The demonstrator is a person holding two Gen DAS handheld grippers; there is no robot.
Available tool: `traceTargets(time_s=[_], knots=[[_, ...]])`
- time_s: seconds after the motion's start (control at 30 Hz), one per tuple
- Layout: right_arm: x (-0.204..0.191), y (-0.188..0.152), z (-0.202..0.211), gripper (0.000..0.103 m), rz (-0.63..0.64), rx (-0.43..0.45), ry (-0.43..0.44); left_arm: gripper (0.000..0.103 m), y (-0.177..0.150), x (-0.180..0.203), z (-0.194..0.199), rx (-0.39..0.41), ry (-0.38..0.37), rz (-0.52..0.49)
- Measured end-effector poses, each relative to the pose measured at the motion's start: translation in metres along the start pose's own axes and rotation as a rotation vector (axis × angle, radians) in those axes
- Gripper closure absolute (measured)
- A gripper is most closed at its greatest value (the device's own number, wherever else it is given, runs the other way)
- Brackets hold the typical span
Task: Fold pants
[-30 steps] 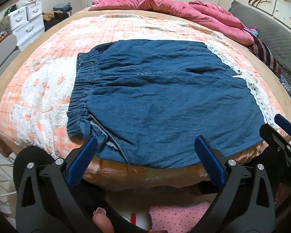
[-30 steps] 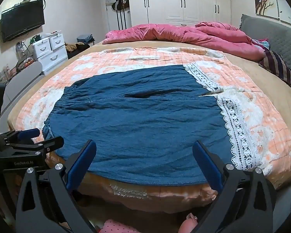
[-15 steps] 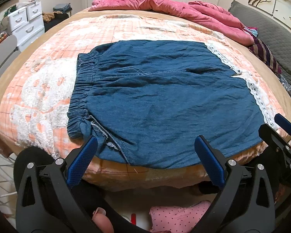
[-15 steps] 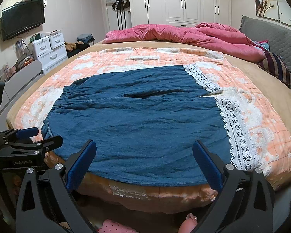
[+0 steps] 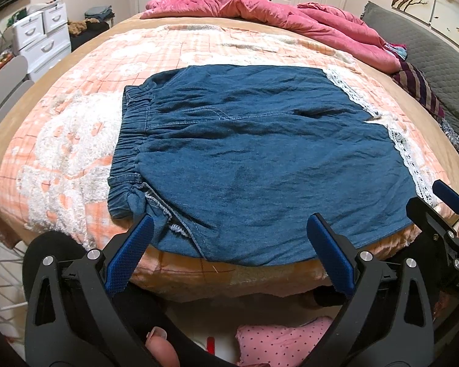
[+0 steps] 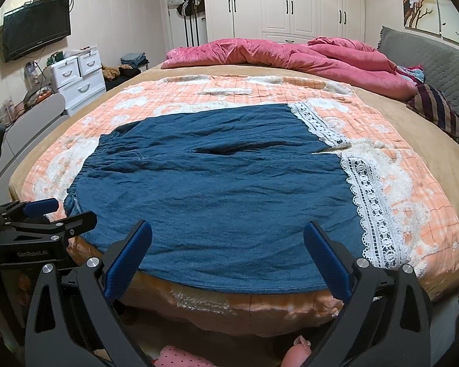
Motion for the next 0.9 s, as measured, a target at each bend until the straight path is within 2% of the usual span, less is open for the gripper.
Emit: traceTargets(time_s=[0.9], knots=[[-0.005, 0.002, -0.010, 0.004, 0.020, -0.013, -0.001, 0.009, 0.004, -0.003, -0.005, 0.001, -0.005, 0.005]])
Point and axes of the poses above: each gripper's, at about its wrist camera, not at the fingertips, and z roughly against the way its jaws point, x to its right, y to its top, the point moved 5 cm from there along -z, roughly the way its jaws point, and after that the axes turned 14 degrees about z, right-handed, at the moved point
